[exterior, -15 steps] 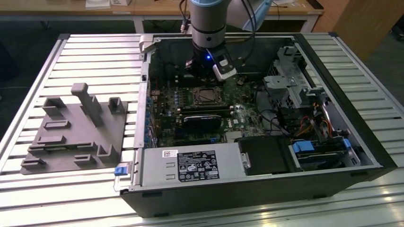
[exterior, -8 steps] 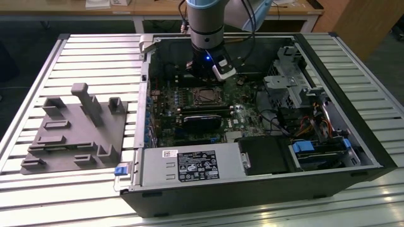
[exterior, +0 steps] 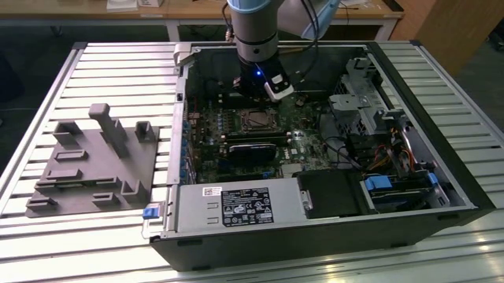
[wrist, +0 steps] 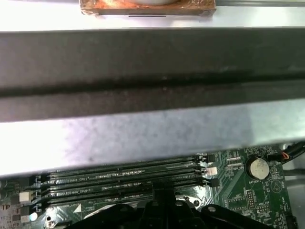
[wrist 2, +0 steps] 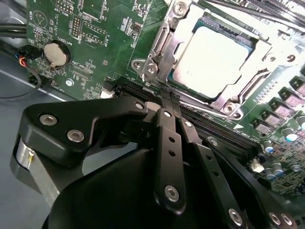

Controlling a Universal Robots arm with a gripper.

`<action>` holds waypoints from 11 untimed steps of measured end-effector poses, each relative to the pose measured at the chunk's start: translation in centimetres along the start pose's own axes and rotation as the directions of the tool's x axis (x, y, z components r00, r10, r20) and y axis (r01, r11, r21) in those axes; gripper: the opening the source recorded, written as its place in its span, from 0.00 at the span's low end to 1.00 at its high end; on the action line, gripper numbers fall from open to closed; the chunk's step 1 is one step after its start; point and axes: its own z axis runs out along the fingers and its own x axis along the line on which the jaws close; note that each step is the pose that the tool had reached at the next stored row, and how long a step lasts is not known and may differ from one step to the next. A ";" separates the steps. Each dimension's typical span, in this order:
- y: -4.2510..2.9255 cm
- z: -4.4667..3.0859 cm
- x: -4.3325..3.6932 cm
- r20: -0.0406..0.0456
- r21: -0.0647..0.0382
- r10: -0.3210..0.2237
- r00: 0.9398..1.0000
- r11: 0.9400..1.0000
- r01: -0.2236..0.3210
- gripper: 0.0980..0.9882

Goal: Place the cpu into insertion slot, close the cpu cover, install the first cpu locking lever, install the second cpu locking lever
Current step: 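Install the first cpu locking lever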

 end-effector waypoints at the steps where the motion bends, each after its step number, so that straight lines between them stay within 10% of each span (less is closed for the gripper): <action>1: 0.00 0.00 0.01 0.001 -0.004 0.007 1.000 1.000 -0.007 0.01; 11: -0.04 0.00 0.30 0.002 -0.040 0.049 0.999 0.998 -0.049 0.01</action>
